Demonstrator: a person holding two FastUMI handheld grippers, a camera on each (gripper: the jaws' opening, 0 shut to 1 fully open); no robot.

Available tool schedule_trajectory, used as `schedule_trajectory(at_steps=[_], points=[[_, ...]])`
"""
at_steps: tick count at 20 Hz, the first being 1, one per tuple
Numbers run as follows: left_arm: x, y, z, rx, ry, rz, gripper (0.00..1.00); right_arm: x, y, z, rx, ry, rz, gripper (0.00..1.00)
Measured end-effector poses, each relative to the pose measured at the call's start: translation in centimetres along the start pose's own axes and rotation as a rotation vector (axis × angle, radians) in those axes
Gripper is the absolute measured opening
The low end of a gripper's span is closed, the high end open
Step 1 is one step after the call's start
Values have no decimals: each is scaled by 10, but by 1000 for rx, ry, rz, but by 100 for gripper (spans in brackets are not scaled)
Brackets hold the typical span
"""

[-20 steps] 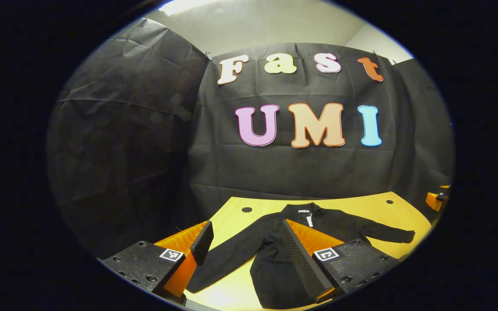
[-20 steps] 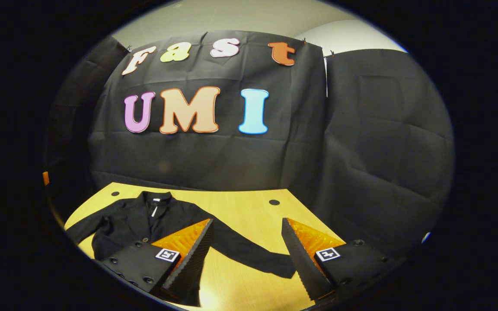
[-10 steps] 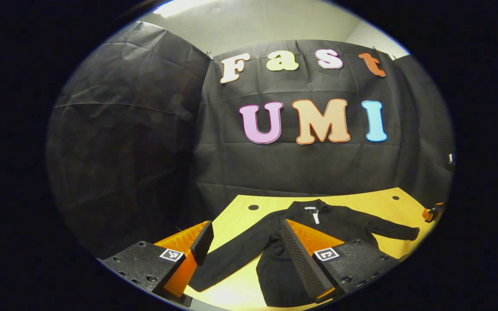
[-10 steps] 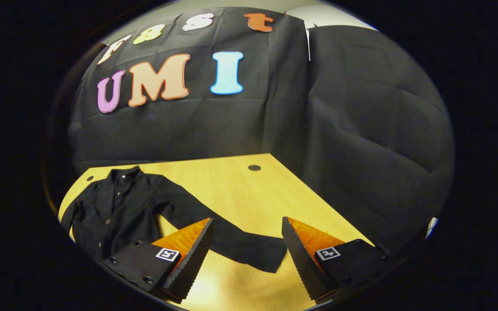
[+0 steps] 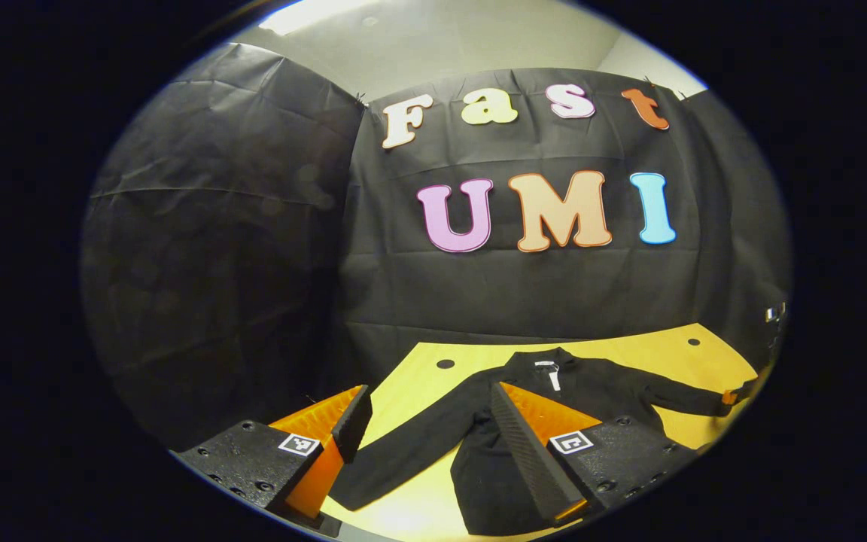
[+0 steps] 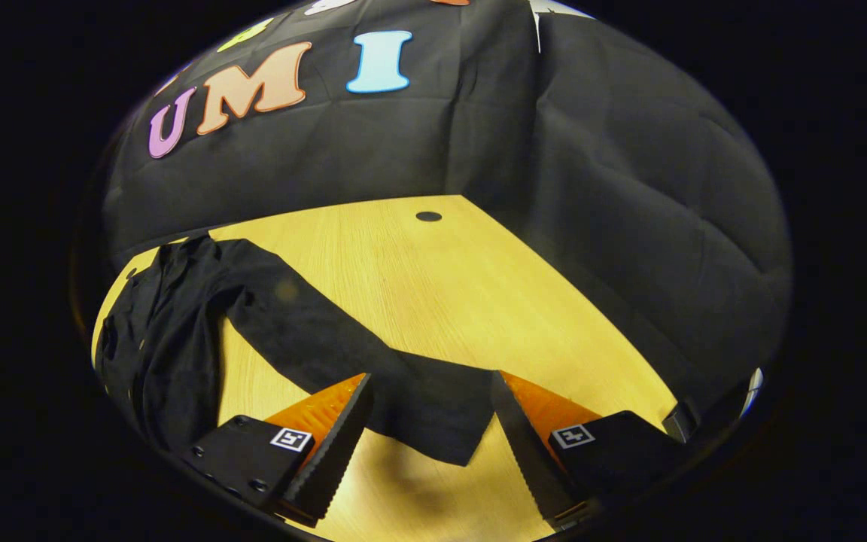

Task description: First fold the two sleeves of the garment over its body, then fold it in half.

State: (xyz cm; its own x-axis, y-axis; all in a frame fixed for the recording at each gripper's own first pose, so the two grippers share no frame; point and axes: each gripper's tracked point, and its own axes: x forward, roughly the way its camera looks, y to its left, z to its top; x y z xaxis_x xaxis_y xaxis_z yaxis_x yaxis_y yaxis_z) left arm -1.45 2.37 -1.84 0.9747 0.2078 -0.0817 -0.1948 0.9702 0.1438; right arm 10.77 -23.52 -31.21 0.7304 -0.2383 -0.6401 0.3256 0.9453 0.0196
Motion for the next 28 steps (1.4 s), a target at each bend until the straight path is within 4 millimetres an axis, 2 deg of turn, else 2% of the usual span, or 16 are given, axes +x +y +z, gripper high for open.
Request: schedule_trajectory(at_steps=[2, 4, 8, 23, 25, 28], points=[[0, -1, -1, 4, 2, -2, 94, 8, 0, -7, -3, 29, 3, 99], [0, -3, -2, 1, 7, -4, 96, 15, 2, -13, -14, 54, 1, 100], [-2, 1, -1, 0, 5, 7, 96, 21, 3, -28, -42, 99, 20, 100], [-1, 0, -6, -19, 20, 7, 96, 26, 2, -30, 7, 105, 53, 100], [2, -1, -3, -17, 13, 13, 96, 25, -2, -28, 10, 128, 48, 95], [0, -1, -6, -25, 14, 13, 96, 23, -5, -28, 5, 167, 47, 81]])
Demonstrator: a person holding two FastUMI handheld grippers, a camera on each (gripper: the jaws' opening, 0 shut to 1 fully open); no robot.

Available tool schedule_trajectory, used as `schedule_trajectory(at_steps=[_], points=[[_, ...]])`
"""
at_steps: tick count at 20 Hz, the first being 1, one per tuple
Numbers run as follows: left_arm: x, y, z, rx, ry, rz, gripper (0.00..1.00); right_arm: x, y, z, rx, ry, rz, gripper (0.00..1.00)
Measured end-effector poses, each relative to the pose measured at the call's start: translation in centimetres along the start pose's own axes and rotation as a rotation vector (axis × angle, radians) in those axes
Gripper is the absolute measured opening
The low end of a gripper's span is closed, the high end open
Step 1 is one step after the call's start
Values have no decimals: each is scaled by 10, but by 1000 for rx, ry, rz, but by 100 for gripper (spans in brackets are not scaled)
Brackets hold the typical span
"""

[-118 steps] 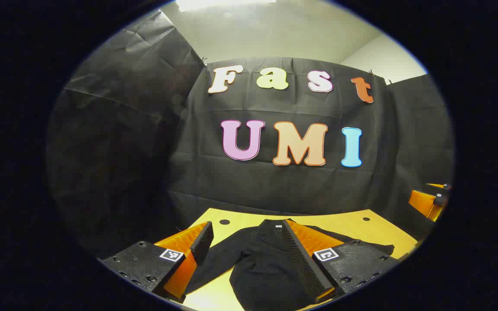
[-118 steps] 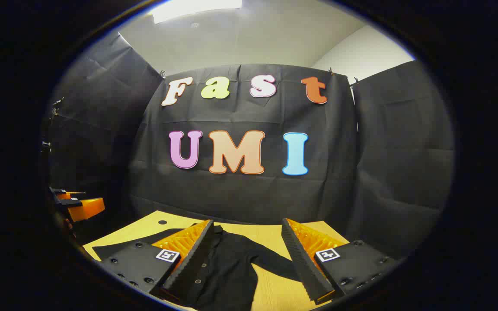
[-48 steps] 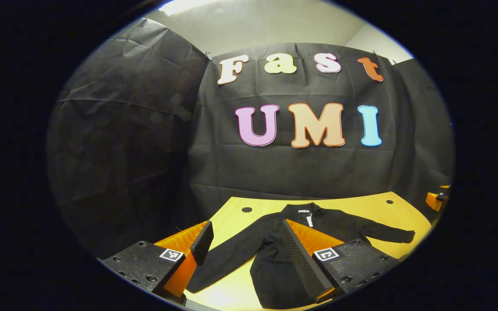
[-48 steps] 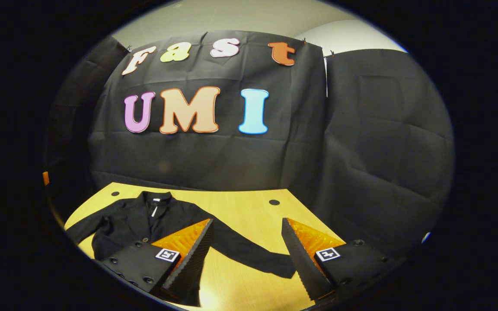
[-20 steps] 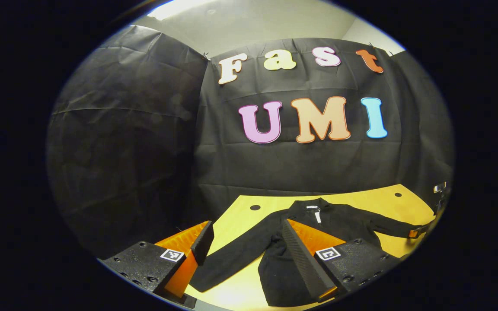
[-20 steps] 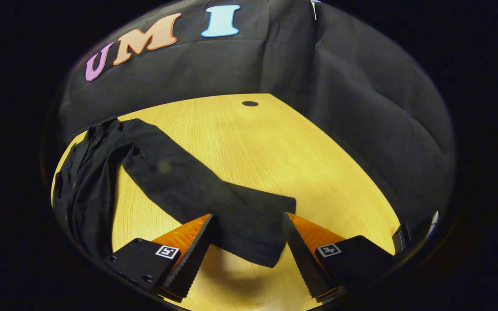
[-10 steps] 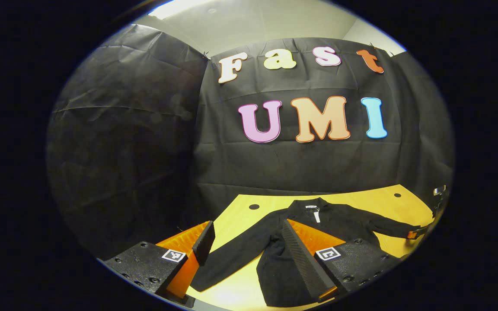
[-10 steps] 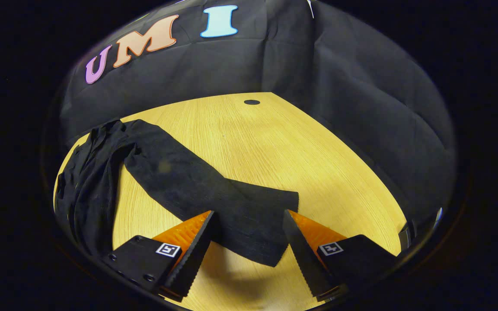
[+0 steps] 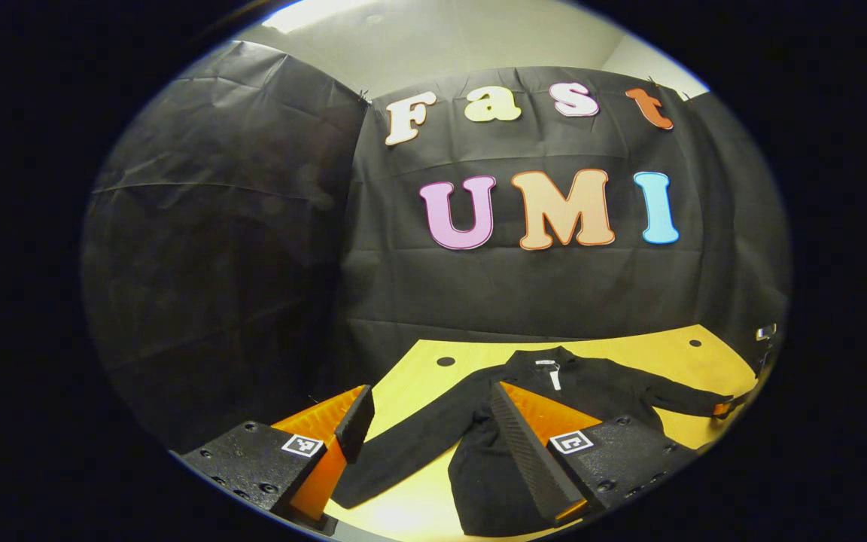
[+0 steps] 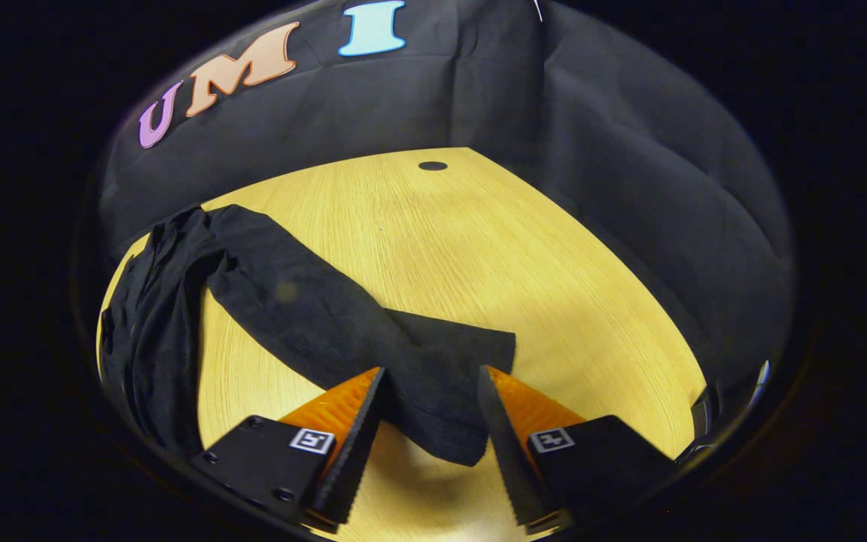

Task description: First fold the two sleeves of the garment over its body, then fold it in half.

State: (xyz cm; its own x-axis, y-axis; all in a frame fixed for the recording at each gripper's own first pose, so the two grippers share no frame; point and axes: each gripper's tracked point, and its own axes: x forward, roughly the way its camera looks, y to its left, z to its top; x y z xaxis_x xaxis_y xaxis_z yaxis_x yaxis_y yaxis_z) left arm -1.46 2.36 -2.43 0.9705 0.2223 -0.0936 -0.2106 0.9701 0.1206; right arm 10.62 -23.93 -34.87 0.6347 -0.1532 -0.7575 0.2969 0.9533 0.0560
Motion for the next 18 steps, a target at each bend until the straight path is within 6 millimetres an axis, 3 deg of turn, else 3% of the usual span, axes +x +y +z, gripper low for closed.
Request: schedule_trajectory(at_steps=[2, 4, 5, 6, 8, 10, 11, 14, 17, 18], points=[[0, 0, -1, -8, 8, -5, 96, 4, 0, 2, -26, 7, 5, 74], [0, 0, -2, -10, 10, -6, 93, 6, 7, 4, -55, -9, 21, 48], [0, 0, -1, -10, 10, -5, 93, 5, 7, 4, -64, -20, 13, 47], [1, 0, 0, -9, 9, -3, 93, 6, 6, 4, -73, -31, 3, 36], [1, 0, -2, -8, 13, -2, 96, 6, 10, 4, -105, -54, 13, 39], [0, -1, -2, -10, 17, -4, 96, 7, 12, 3, -102, -56, 10, 22], [0, -1, -1, -11, 21, -4, 93, 6, 12, 2, -91, -49, 5, 24], [-1, -1, -2, -13, 24, -7, 90, 4, 13, 3, -59, 1, 24, 9], [-2, -3, -3, -24, 29, -8, 96, 4, 14, 3, -29, 26, 54, 3], [-1, -3, -4, -29, 32, -6, 93, 4, 14, 5, -29, 23, 59, 3]])
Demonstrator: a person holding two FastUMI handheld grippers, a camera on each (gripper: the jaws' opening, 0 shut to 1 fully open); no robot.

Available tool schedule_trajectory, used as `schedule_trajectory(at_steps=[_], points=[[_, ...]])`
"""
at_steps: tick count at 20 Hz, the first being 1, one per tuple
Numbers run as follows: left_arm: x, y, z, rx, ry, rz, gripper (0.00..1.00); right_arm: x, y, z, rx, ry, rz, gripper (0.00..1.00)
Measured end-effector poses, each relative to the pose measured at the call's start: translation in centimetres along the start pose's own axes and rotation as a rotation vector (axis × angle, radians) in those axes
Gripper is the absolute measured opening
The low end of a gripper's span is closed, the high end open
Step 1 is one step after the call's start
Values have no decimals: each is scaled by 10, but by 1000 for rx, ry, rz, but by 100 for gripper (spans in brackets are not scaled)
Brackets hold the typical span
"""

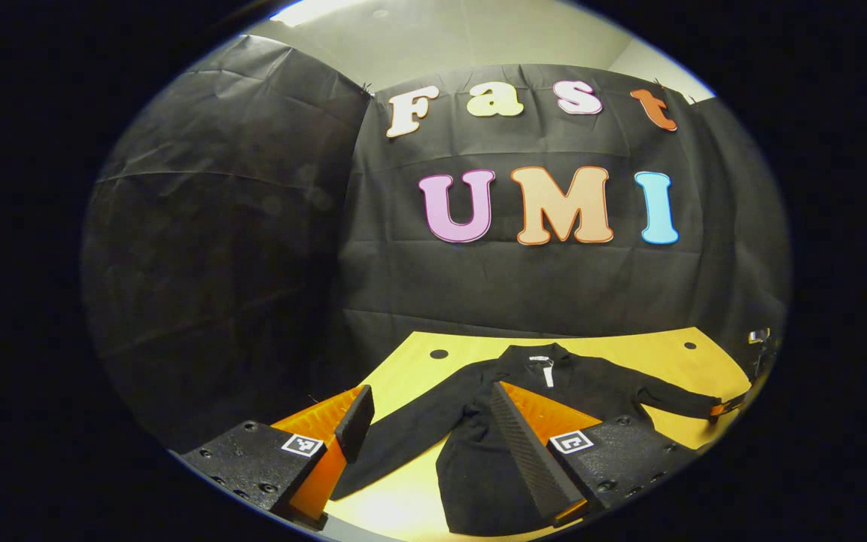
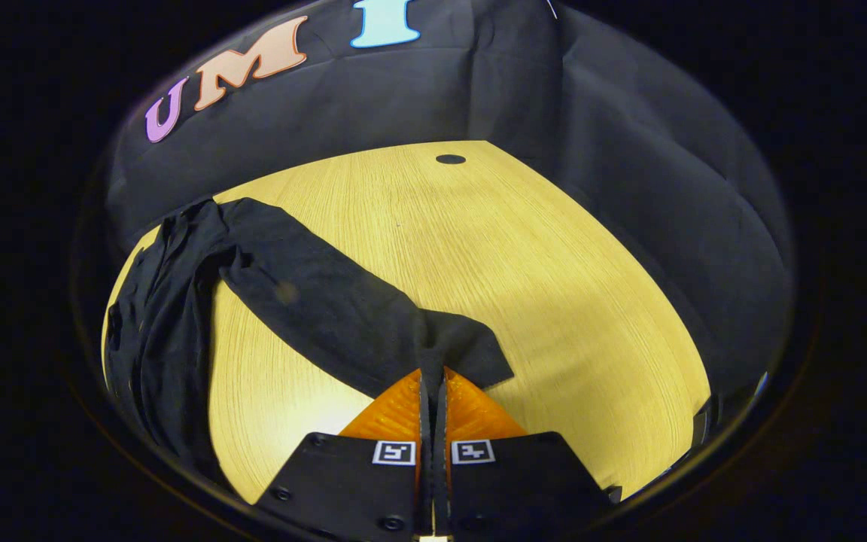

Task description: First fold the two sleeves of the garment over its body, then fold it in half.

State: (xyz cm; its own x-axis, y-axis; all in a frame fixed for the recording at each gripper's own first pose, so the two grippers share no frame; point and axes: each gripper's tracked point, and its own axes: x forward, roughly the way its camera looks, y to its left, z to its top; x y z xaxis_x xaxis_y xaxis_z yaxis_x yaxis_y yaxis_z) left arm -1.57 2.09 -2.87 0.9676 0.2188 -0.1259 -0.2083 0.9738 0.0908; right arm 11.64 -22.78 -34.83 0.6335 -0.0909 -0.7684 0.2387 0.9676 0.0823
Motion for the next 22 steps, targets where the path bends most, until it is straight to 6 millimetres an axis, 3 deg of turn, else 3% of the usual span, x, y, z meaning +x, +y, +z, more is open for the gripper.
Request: schedule_trajectory(at_steps=[6, 10, 13, 16, 19, 22], points=[[-5, 2, -9, -23, 4, 43, 96, -3, 1, 7, 1, 7, -2, 3], [-4, 8, -15, -26, 8, 65, 96, -18, 14, 40, 23, -53, 45, 2], [-2, 12, -18, -18, 15, 69, 96, -23, 45, 88, -3, -119, 78, 1], [1, 18, -19, -24, 18, 62, 96, -47, 80, 127, -44, -191, 128, 2], [7, 26, -25, -36, 33, 38, 96, -63, 128, 164, -76, -247, 177, 2], [13, 41, -33, -39, 58, 18, 93, -82, 189, 188, -108, -294, 233, 2]])
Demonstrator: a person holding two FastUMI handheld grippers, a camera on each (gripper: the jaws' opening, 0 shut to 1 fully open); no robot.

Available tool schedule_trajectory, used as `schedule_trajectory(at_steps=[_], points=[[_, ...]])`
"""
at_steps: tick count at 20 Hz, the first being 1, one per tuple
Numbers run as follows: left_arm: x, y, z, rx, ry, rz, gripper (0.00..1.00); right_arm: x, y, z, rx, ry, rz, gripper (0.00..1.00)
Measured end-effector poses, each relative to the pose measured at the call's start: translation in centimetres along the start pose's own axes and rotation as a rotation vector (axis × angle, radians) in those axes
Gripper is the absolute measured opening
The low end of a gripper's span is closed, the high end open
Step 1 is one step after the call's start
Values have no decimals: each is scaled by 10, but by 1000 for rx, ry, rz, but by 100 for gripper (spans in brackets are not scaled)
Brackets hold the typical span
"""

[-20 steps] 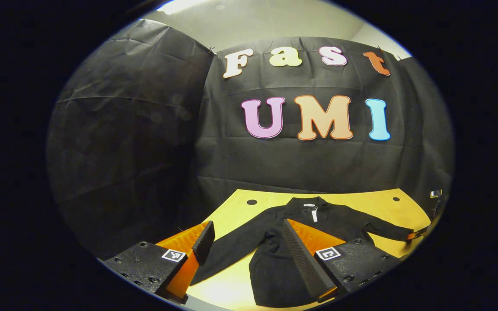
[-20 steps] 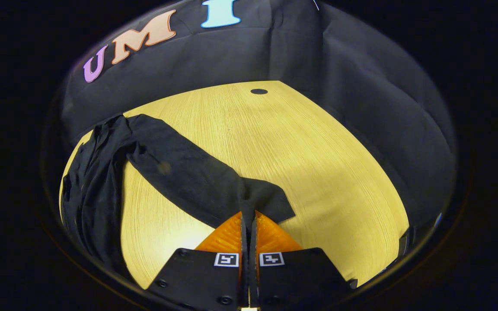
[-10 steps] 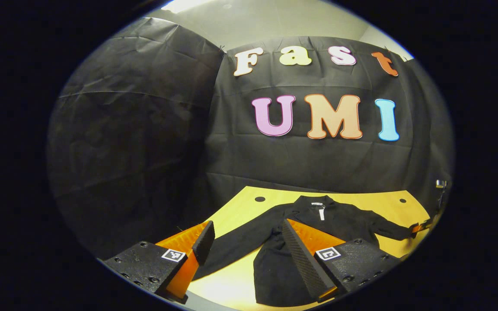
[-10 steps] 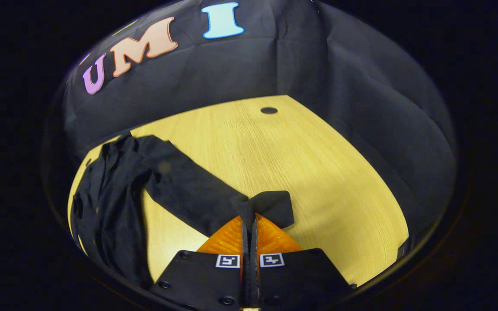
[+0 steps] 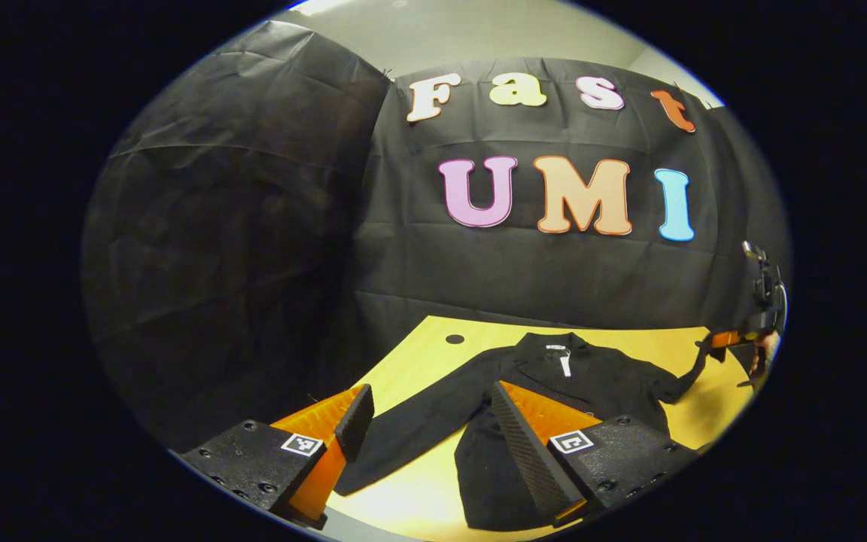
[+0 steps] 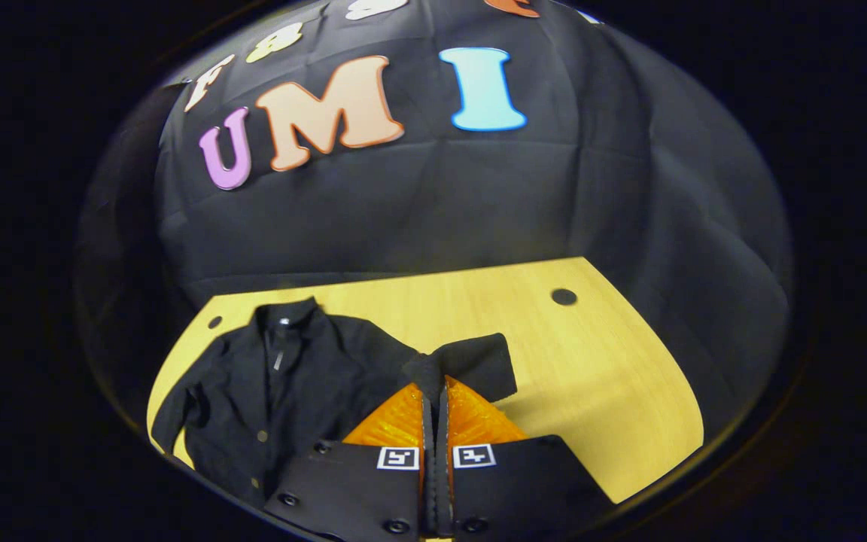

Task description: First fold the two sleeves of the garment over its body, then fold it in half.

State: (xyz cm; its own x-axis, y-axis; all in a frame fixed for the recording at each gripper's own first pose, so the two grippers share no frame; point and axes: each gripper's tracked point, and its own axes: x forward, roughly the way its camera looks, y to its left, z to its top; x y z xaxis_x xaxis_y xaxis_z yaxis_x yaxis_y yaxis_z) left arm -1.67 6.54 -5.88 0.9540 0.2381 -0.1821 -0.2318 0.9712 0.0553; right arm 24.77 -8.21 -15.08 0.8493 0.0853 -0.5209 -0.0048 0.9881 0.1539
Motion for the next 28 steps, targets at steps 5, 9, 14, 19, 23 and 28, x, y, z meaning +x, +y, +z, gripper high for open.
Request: schedule_trajectory(at_steps=[5, 9, 14, 19, 23, 28], points=[[16, 28, -4, -1, 30, 2, 96, 16, 103, 38, -64, -50, 93, 2], [27, 46, -12, -16, 56, 4, 94, 39, 189, 48, -85, -45, 188, 2], [37, 68, -27, -35, 109, 13, 94, 69, 286, 45, -104, -26, 280, 2], [42, 81, -45, -59, 174, 13, 95, 110, 358, 10, -139, 45, 325, 2], [46, 94, -65, -60, 215, 14, 96, 142, 376, -31, -134, 132, 333, 2], [51, 100, -85, -76, 270, 23, 96, 167, 382, -68, -147, 221, 331, 2]])
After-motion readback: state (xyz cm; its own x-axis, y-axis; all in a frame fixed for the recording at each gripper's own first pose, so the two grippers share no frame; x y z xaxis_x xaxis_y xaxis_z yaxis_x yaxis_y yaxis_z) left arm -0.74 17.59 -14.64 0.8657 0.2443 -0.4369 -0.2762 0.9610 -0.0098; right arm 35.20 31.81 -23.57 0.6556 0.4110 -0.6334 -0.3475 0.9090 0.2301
